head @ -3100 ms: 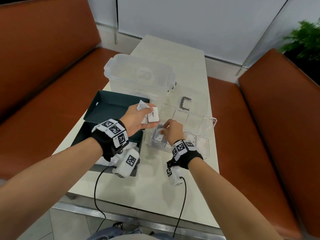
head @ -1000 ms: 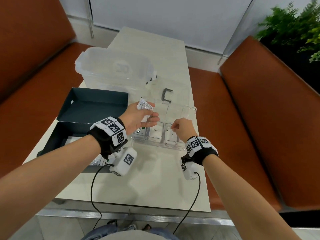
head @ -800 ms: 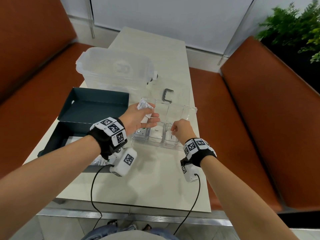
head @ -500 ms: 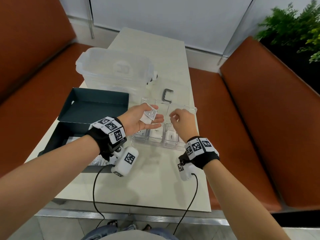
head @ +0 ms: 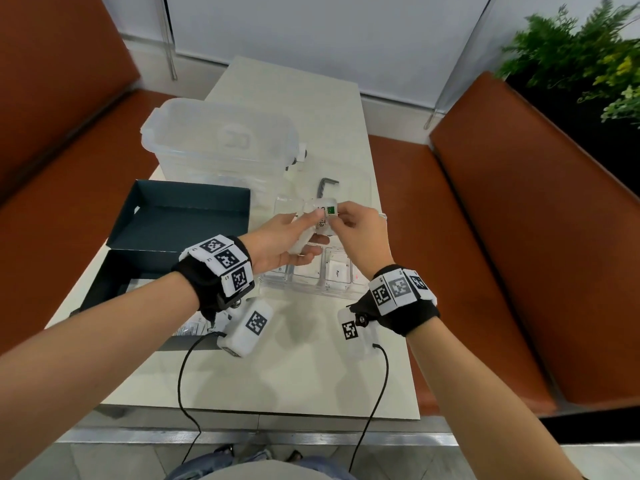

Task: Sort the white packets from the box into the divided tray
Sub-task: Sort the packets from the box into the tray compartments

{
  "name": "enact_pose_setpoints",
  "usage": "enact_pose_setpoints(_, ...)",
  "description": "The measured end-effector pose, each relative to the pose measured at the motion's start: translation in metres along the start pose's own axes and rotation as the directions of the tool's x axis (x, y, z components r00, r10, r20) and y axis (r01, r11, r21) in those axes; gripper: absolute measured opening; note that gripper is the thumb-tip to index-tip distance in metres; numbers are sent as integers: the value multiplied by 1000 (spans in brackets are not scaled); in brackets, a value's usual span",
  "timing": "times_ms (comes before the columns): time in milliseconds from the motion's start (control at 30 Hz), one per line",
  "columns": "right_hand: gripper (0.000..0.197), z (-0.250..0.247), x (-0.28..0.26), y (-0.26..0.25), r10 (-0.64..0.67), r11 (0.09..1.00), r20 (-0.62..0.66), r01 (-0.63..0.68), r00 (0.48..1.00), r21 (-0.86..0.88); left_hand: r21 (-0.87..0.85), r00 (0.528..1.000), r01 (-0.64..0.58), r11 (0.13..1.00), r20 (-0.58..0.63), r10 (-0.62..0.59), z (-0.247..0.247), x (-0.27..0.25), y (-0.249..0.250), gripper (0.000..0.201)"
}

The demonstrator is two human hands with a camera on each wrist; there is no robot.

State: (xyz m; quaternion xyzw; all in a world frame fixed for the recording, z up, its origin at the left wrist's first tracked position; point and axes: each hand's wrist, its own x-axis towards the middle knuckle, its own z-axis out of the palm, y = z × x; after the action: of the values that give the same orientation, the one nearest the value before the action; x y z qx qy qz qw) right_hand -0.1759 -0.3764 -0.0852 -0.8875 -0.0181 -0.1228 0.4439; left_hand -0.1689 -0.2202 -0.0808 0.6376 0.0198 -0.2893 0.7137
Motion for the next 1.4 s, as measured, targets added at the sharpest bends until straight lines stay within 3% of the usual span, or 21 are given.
enact_pose_setpoints(167, 19, 7, -3, 1, 170, 961, 62, -179, 984, 209, 16, 993, -66, 998, -94, 67, -11, 1, -6, 22)
enact_pose_setpoints(400, 21, 27, 0, -7, 260, 916, 181, -301, 949, 264, 64, 989, -79, 995, -120, 87, -33, -5, -12, 18)
enact_pose_setpoints(500, 28, 40, 1, -2, 378, 879, 138, -402, 915, 256, 49, 972, -70, 996, -222, 79, -49, -6, -15, 23)
enact_pose_setpoints(600, 28, 56, 0, 7, 447, 875, 161, -467, 880, 125, -58, 943, -78, 995, -329, 54, -68, -8, -13, 23)
enact_pose_setpoints(867, 14, 96, -1, 7, 408, 913, 204, -394, 890, -108, -115, 908, -108, 987, -416, 51, -85, -18, -13, 14)
enact_pose_setpoints(1033, 15, 106, -3, 6, 322, 923, 220, -253, 921, -290, -127, 909, -107, 986, -415, 45, -84, -20, -14, 16)
enact_pose_setpoints(1267, 17, 107, -5, 5, 242, 861, 282, -72, 928, -503, -327, 958, -54, 944, -284, -44, -82, -22, -10, 40)
enact_pose_setpoints(1400, 18, 102, -5, 2, 212, 851, 302, -24, 929, -524, -470, 972, -7, 882, -209, -104, -78, -22, -7, 44)
